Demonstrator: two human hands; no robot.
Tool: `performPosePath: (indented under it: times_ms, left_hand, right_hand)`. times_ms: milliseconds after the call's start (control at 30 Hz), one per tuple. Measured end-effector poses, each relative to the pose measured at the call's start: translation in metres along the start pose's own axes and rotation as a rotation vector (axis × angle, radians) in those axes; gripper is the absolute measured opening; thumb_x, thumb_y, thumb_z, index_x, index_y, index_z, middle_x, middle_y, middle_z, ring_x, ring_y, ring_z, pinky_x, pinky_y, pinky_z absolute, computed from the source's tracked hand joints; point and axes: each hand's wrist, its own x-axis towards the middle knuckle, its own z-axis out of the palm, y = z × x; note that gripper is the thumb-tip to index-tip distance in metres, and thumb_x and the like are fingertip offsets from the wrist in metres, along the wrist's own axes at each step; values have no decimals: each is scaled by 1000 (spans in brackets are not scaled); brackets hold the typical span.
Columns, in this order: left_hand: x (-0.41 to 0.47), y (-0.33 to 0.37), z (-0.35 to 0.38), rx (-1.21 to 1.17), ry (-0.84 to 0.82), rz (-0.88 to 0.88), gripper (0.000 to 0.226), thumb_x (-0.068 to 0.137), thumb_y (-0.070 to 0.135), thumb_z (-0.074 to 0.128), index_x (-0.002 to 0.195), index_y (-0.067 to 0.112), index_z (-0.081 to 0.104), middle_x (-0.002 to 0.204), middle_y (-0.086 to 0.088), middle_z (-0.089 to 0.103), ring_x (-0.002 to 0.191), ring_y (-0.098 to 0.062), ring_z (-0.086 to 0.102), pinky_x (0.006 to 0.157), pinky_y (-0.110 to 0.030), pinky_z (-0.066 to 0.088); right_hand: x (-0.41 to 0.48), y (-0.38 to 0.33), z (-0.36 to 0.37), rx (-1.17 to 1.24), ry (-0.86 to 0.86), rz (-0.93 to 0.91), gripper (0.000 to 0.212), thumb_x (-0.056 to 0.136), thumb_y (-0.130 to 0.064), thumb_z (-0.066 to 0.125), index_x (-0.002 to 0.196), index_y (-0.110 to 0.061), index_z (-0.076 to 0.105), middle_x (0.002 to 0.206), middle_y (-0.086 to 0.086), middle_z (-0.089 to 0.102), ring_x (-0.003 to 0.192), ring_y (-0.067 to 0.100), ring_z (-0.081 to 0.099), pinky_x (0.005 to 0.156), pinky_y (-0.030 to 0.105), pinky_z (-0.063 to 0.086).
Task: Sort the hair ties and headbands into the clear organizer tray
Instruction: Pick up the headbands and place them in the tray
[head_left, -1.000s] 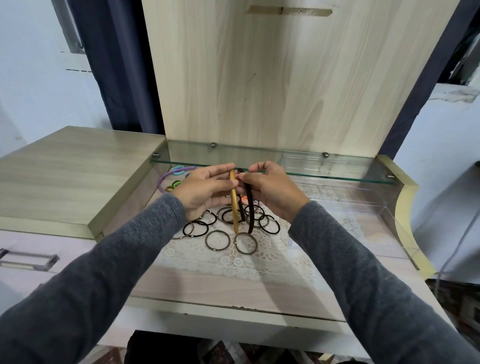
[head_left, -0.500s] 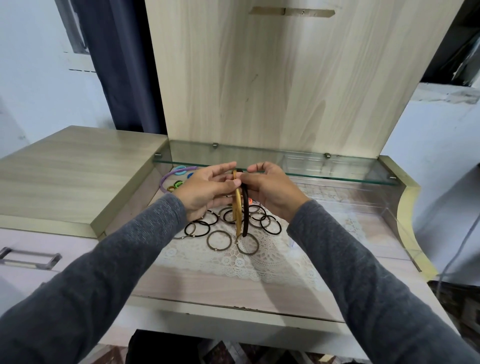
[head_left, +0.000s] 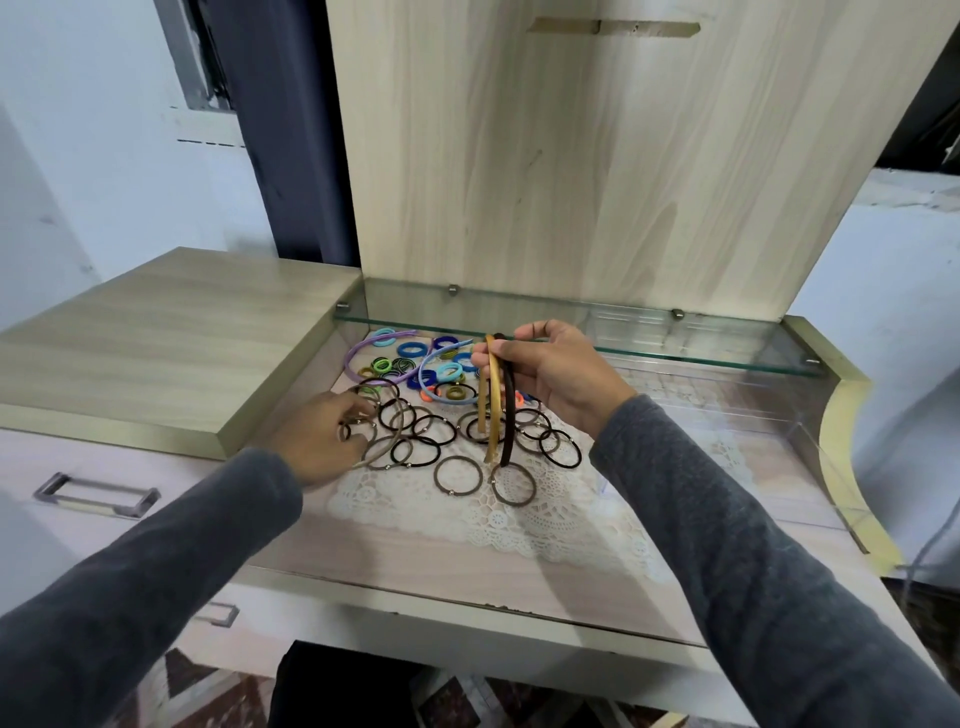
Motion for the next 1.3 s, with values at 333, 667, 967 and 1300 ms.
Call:
performPosePath:
  times_ms: [333, 667, 967, 1300]
  left_hand:
    - [-10, -20, 8, 172, 18, 167, 15, 82, 24, 67, 94, 27, 59, 94, 9, 51, 84, -7, 49, 67, -8, 34]
    - [-3, -32, 19, 306, -19, 203, 13, 84, 24, 60, 86, 27, 48, 92, 6, 51, 84, -13, 49, 69, -23, 35]
    - [4, -19, 7, 216, 91, 234, 4, 99, 26, 43, 96, 29, 42, 86, 6, 54, 75, -14, 50, 65, -30, 38]
    - [28, 5, -12, -12, 277, 297, 30, 93, 1, 42, 94, 31, 44, 83, 2, 52, 67, -20, 51, 60, -37, 43]
  right_hand:
    - [0, 4, 4, -9, -2, -11, 29, 90, 12, 52, 97, -11, 36, 101, 29, 68, 86, 31, 71, 71, 34, 60]
    - [-3, 2, 1, -10, 2, -7, 28, 90, 11, 53, 99, -10, 37, 101, 30, 67, 88, 32, 70, 78, 39, 59]
    - [-4, 2, -4, -8, 1, -13, 29, 90, 11, 52, 99, -11, 36, 102, 29, 67, 88, 32, 70, 74, 36, 60]
    - [-3, 0, -12, -9, 3, -15, 31, 89, 10, 56, 99, -11, 36, 102, 28, 68, 85, 31, 70, 79, 40, 59]
